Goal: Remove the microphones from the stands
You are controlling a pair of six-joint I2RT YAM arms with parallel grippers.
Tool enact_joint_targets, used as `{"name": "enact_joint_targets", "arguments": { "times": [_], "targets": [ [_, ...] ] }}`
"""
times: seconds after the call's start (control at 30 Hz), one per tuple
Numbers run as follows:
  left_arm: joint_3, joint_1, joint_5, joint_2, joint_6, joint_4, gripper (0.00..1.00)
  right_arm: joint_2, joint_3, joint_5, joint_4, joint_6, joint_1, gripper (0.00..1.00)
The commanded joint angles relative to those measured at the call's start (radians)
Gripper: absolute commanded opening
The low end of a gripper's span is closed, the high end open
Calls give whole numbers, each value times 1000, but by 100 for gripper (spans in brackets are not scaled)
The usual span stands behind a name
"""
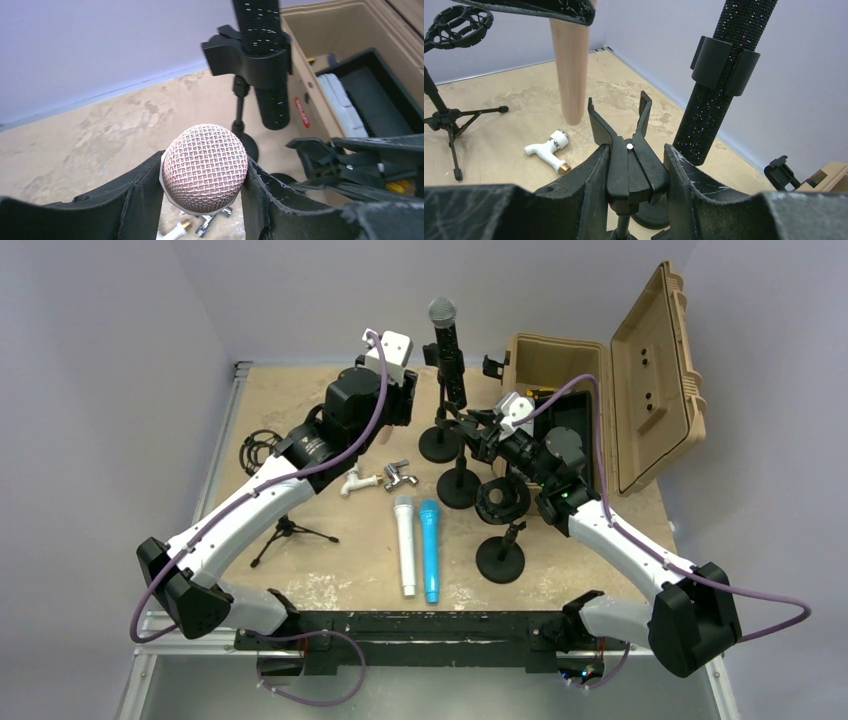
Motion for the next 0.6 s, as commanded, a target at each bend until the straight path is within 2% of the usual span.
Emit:
{"name": "enact_joint_targets", "arguments": {
  "times": [0.0,0.13,0.27,0.33,0.47,0.57],
  "targets": [
    [14,-31,-223,-42,-22,5,0,-18,-14,42,32,-21,-3,0],
    [64,-45,-281,-51,-78,-111,0,-18,-11,37,30,-19,-3,0],
    [34,-26,-233,-99,-188,-268,0,-11,0,46,19,-6,-3,0],
    [-34,12,-132,-154,-258,-326,0,-11,3,53,28,8,-3,0],
    [-185,107,224,-253,-349,-376,0,-27,3,25,48,27,-3,0],
    [-258,115,335,-282,-397,-423,0,-43,-7,16,61,40,-3,0]
  ]
}}
